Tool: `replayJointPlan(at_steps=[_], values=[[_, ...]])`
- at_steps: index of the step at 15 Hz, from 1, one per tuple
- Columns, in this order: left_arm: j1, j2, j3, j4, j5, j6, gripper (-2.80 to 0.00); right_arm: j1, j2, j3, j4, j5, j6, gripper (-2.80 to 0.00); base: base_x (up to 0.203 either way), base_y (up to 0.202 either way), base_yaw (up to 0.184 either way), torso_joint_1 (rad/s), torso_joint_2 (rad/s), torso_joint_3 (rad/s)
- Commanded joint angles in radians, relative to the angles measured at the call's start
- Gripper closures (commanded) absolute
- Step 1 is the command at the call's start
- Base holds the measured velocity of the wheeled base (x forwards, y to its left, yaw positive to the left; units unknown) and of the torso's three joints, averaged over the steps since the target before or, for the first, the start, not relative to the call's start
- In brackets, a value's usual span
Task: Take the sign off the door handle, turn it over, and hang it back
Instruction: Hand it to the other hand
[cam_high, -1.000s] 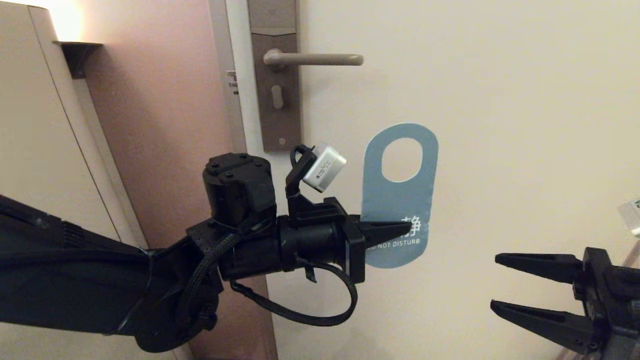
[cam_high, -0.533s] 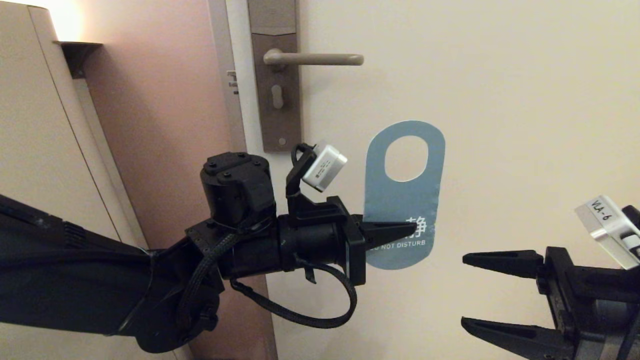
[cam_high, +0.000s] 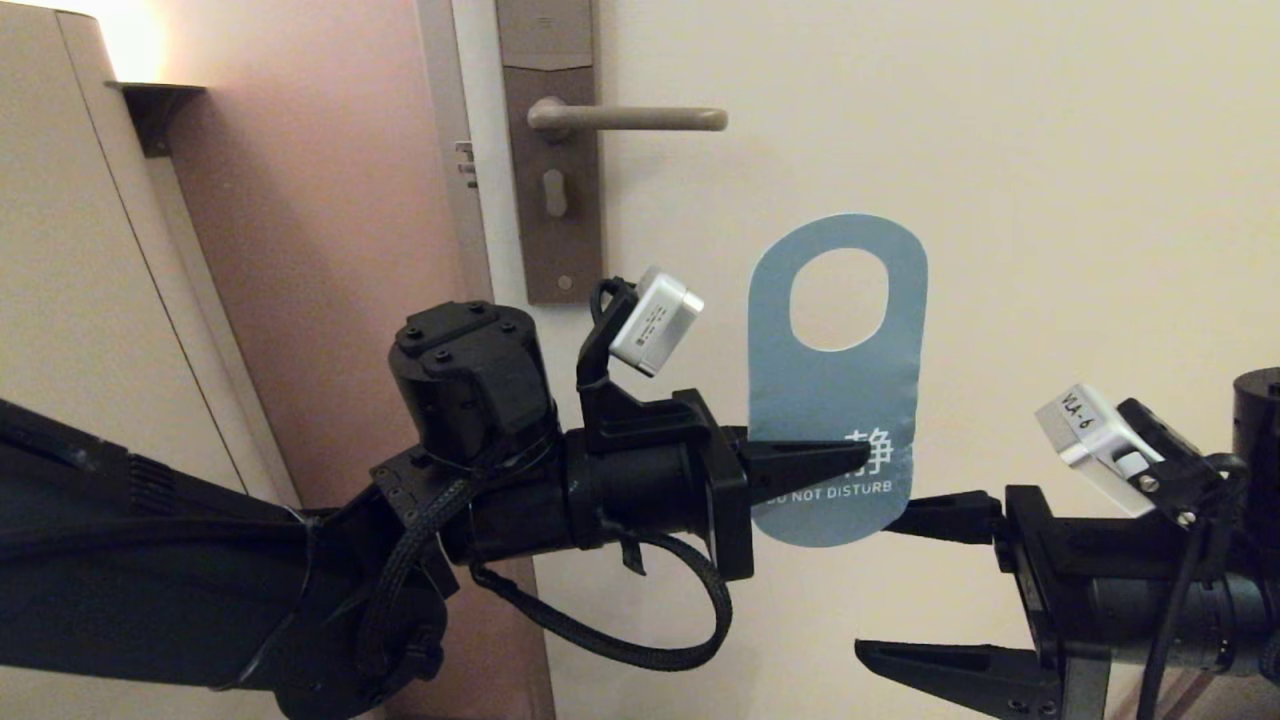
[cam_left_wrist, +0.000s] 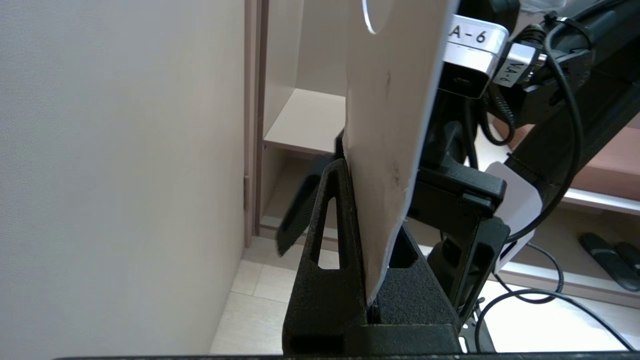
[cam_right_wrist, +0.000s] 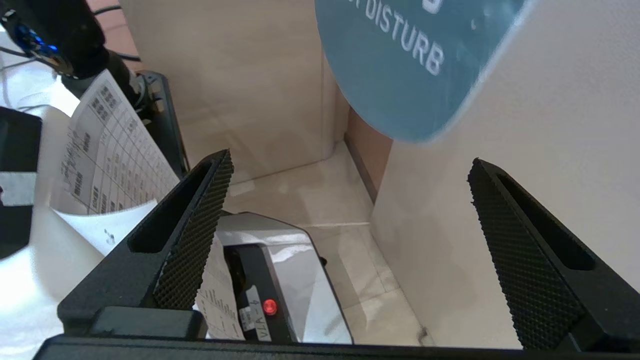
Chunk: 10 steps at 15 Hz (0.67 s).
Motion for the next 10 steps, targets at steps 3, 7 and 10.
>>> replayJointPlan(at_steps=[3, 7, 10], values=[[-0.01, 0.001, 0.002, -0.008, -0.004, -0.004, 0.0, 0.003, 0.042, -0.04, -0.002, 0.01, -0.001, -2.8, 0.0, 0.0, 0.0, 0.0, 0.0, 0.0], [-0.027, 0.001, 0.005, -0.008, -0.004, -0.006, 0.0, 0.003, 0.061, -0.062, -0.004, 0.012, -0.001, -2.8, 0.0, 0.0, 0.0, 0.0, 0.0, 0.0], [-0.029, 0.001, 0.006, -0.009, -0.005, -0.006, 0.0, 0.003, 0.076, -0.056, -0.059, 0.013, 0.003, -2.8, 0.0, 0.0, 0.0, 0.0, 0.0, 0.0]])
